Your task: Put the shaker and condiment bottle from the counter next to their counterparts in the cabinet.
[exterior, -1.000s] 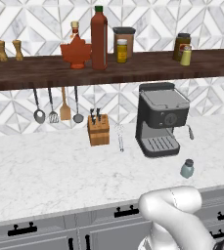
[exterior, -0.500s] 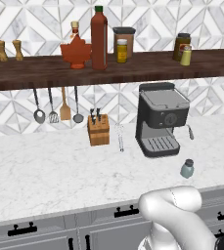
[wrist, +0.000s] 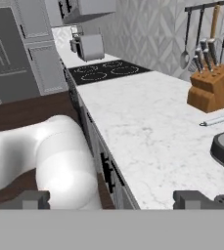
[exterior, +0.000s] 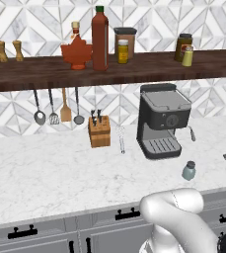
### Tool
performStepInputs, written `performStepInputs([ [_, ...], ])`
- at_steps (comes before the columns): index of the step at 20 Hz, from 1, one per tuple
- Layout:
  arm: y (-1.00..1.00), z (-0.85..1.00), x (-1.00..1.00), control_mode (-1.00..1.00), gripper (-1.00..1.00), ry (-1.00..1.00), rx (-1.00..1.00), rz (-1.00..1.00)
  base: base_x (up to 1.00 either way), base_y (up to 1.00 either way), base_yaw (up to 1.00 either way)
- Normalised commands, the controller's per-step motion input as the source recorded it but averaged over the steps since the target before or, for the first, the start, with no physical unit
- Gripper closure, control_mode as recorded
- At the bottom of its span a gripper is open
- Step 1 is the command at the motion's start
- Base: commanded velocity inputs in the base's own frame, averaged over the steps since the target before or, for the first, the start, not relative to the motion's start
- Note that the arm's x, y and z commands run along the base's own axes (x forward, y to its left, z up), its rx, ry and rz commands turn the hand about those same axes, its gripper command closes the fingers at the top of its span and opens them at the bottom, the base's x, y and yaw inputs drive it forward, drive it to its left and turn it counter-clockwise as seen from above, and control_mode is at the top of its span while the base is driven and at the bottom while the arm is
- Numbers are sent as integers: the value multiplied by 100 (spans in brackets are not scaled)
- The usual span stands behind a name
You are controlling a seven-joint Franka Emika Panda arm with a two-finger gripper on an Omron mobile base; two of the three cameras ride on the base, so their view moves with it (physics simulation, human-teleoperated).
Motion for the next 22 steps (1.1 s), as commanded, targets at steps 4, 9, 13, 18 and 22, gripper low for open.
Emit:
performStepInputs([
  [4,-15,-12,21,-100,-100,0,0,0,0,0,0],
  [9,-34,-28,18,-100,-100,0,0,3,0,0,0],
  [13,-27,-33,26,-100,-100,0,0,3,0,0,0],
  [18,-8,-26,41,-100,-100,0,0,4,0,0,0],
  [22,-12,-30,41,-100,-100,0,1,3,0,0,0],
])
